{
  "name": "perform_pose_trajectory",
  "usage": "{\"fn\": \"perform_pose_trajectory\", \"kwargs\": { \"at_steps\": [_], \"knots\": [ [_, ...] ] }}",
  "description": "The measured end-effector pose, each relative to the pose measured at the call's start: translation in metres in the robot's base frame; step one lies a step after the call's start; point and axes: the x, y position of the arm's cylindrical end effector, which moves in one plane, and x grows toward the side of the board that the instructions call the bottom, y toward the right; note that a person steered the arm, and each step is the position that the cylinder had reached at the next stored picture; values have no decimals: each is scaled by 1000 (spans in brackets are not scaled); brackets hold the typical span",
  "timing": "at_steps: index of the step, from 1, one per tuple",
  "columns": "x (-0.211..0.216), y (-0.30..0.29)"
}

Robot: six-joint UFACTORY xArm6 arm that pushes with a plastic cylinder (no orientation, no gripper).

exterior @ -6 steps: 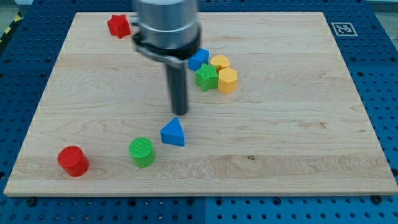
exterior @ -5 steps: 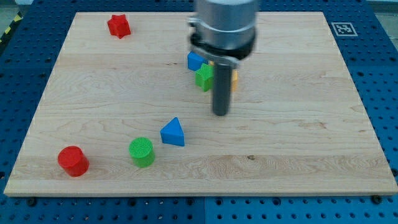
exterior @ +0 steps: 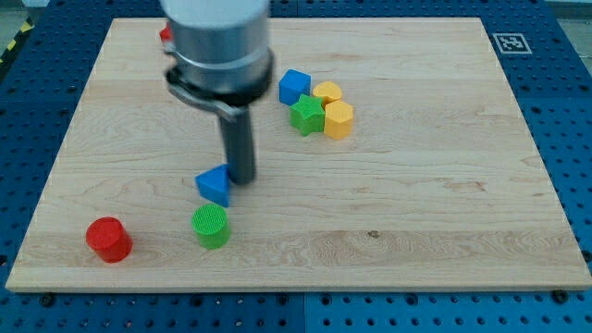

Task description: Move the blue triangle above the green circle

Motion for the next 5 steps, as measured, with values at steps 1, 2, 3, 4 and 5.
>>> {"fn": "perform_pose_trajectory", "kwargs": {
  "at_steps": [1, 2, 3, 4, 5],
  "knots": [
    [-5, 22],
    [-3, 95],
    [11, 141],
    [54, 142],
    [73, 73]
  ]
}}
